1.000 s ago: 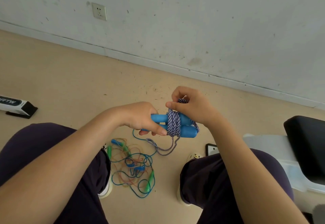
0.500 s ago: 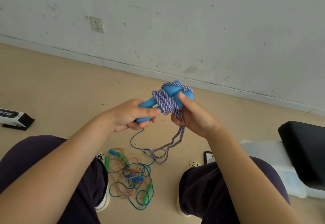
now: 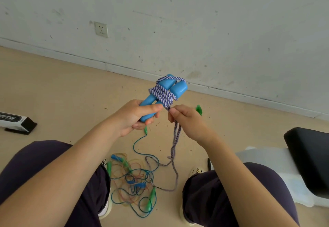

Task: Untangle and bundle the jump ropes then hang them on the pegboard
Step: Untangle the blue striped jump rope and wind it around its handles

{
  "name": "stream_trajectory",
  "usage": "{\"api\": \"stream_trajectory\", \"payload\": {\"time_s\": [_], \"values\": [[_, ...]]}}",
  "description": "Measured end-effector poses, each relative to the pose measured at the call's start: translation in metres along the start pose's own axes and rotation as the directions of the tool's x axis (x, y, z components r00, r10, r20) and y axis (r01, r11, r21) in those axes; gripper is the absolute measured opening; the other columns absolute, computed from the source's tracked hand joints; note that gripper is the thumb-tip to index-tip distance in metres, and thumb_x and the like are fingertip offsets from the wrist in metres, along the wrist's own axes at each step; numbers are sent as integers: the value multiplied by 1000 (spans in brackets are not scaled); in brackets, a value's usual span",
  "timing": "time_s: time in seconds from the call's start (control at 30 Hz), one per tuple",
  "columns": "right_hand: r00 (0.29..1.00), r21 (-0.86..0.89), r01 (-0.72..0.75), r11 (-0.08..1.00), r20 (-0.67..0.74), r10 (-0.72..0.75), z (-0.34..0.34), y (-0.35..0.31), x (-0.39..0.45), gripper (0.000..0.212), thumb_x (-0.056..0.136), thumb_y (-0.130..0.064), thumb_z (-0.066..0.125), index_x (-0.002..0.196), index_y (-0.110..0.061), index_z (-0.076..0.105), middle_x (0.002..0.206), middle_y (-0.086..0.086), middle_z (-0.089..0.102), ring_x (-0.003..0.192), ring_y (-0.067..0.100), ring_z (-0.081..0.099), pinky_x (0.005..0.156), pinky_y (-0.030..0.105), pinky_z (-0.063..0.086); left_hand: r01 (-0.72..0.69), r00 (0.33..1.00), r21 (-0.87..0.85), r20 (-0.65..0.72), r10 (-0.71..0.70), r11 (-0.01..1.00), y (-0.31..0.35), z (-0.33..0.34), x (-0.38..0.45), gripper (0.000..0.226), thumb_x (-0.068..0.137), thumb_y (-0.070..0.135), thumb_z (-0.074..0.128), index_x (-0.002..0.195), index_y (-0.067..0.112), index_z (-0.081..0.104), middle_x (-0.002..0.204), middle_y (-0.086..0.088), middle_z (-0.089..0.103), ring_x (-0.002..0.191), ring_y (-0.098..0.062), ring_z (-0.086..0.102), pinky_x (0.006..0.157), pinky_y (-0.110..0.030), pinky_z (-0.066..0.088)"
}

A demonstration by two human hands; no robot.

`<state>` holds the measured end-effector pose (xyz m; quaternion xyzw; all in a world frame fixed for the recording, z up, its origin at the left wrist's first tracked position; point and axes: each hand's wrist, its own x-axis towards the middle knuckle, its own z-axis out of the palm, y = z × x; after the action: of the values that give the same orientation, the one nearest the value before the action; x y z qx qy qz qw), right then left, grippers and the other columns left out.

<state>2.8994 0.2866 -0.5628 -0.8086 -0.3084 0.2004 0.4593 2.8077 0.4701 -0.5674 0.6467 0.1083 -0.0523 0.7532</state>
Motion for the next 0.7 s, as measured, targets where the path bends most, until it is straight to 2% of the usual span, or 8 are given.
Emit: {"api": "stream_trajectory", "payload": {"time_s": [0.03,0.1,0.17,0.2,0.3,0.43,0.57,0.7], "values": [[1000,44,-10,999,4,10,-1,0,0,35,104,-22,47,72,-16,60,70,1,59,66,9,54,70,22,44,3,1000,3,-14,-3,1000,0,0,0,35,68,51,76,66,17,68,52,-2,50,32,-6,23,34,-16,21],[998,209,-60,976,42,53,-3,0,1,38,105,-25,44,72,-11,56,54,-2,48,51,13,48,61,24,45,11,999,8,-51,-11,1000,-1,-1,1,34,70,50,77,67,17,68,53,-2,50,33,-7,24,34,-16,21],[991,335,-124,934,95,97,-7,-2,0,40,105,-29,42,71,-11,50,47,-7,30,43,12,28,47,25,30,17,994,20,-112,-15,1000,-2,-2,2,31,79,45,77,67,17,68,53,-1,51,34,-8,25,34,-16,21],[988,359,-145,922,109,113,-9,-3,-1,41,105,-31,42,70,-12,48,48,-8,26,43,11,21,46,25,22,23,988,27,-155,-19,999,-1,-3,3,32,83,43,75,68,17,68,53,-1,52,35,-8,25,34,-17,22],[989,359,-132,924,112,98,-14,-8,-4,42,104,-33,43,67,-15,43,50,-9,22,45,10,15,45,22,14,55,962,71,-269,-34,996,0,-7,4,34,86,43,73,73,12,66,53,-3,52,36,-11,27,34,-18,22],[995,284,-53,957,99,26,-11,-14,-11,39,102,-26,52,66,-15,46,52,-5,28,46,10,21,45,22,20,143,942,235,-331,-59,961,-4,1,7,35,83,42,76,76,9,65,46,-2,54,34,-12,32,34,-20,23],[997,96,64,993,25,-67,-14,-13,-11,34,99,-22,57,67,-12,57,52,-11,38,49,6,31,51,21,28,245,962,476,-229,-150,845,-5,6,7,34,81,44,77,72,12,66,45,-2,55,33,-12,33,36,-17,23],[986,-91,164,982,-27,-167,-12,-6,-9,29,91,-24,69,71,-3,63,61,6,48,58,12,40,56,31,32,241,953,640,-15,-302,730,-4,8,2,35,82,47,75,72,14,67,45,-1,55,34,-13,34,40,-20,26]]}}
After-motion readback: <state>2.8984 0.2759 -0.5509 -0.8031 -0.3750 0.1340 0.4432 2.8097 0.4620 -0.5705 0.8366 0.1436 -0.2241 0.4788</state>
